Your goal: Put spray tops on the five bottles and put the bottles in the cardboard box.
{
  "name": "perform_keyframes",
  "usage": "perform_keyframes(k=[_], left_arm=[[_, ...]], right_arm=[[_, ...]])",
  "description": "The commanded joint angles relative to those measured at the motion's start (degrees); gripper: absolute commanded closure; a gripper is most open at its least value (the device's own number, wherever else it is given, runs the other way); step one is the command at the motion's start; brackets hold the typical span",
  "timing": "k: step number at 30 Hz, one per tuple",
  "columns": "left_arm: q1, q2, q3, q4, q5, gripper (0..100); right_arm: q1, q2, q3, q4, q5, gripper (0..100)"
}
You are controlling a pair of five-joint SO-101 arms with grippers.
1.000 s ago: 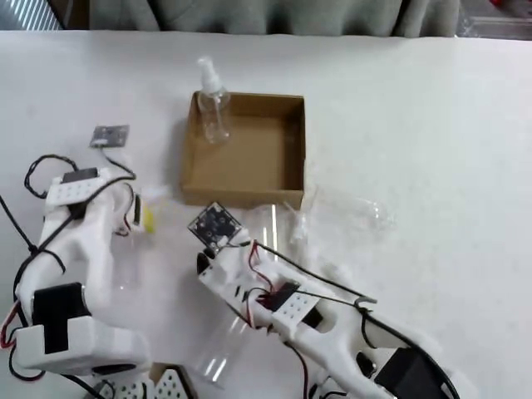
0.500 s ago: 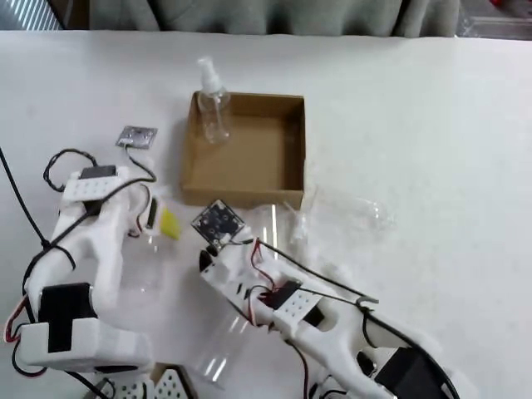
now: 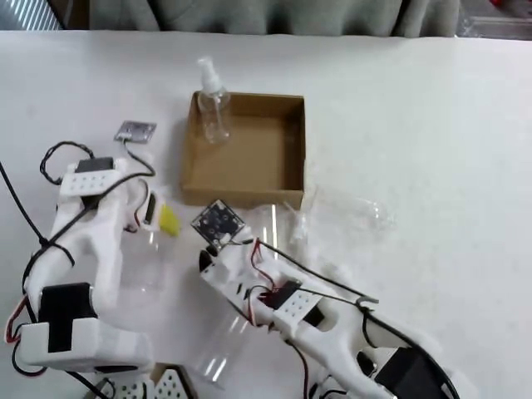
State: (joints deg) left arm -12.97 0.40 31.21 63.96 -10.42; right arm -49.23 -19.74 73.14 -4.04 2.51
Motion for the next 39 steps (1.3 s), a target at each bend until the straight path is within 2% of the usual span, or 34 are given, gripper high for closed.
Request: perform_keyframes(k=[1,7,12,27,31,39], left_arm=[[0.84,-0.31,-0.18,-2.9,-0.62,69],[0.84,-0.22,0.09,-3.08,-0.53,69],[0.75,-0.22,0.09,-1.93,3.08,69],[0.92,-0.13,1.85,-0.62,2.81,69],[0.92,-0.13,1.76,-0.88,-0.35,69],[0.92,0.04,1.85,-3.08,-0.79,69]], right_arm=[[0.48,-1.8,-0.35,0.4,-0.09,98.4],[0.48,-1.8,-0.35,0.4,-0.09,98.4],[0.48,-1.8,-0.35,0.4,-0.09,98.4],[0.48,-1.8,-0.35,0.4,-0.09,98.4],[0.48,-1.8,-0.35,0.4,-0.09,98.4],[0.57,-1.8,-0.26,0.4,-0.09,98.4]])
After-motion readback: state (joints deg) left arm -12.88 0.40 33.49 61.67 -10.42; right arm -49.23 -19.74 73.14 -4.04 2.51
